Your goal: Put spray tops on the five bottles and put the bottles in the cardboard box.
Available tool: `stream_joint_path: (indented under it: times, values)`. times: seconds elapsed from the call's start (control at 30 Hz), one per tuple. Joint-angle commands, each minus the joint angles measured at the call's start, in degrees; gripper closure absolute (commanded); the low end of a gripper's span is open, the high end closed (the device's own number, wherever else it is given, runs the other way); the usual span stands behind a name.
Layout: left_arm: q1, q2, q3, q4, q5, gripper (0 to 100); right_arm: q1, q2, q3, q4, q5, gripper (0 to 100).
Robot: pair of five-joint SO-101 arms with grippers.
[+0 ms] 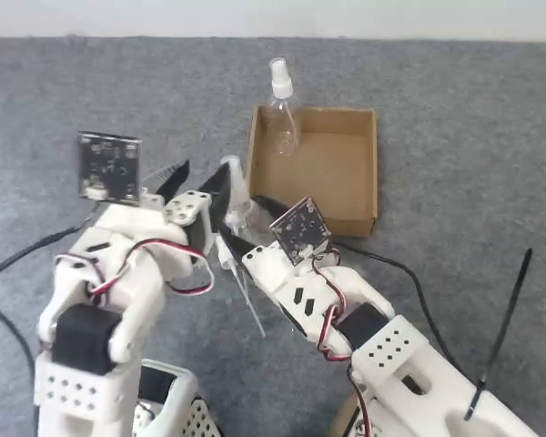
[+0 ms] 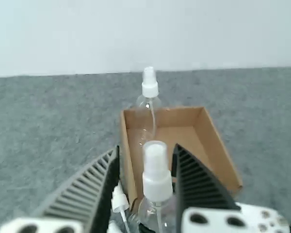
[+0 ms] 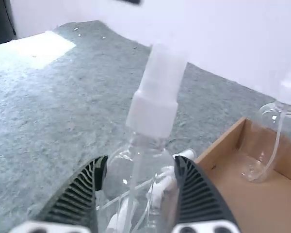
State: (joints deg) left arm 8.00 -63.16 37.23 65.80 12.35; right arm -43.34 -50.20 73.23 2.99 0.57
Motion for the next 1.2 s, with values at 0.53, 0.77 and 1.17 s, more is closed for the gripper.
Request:
stream_joint_path:
  times: [0.53, 0.77, 1.17]
  values:
    - [-6.2, -1.7, 22.7, -11.0, -11.2, 75, 10.7, 17.5, -33.1, 11.0, -0.6, 99.2]
    - [-1.1, -1.7, 25.4, -11.8, -12.6, 69, 6.9, 29.0, -45.7, 18.1, -1.1, 99.2]
    - [-2.4, -1.2, 29.8, -19.5, -13.3, 69, 5.8, 18.0, -46.5, 32.8, -4.3, 99.2]
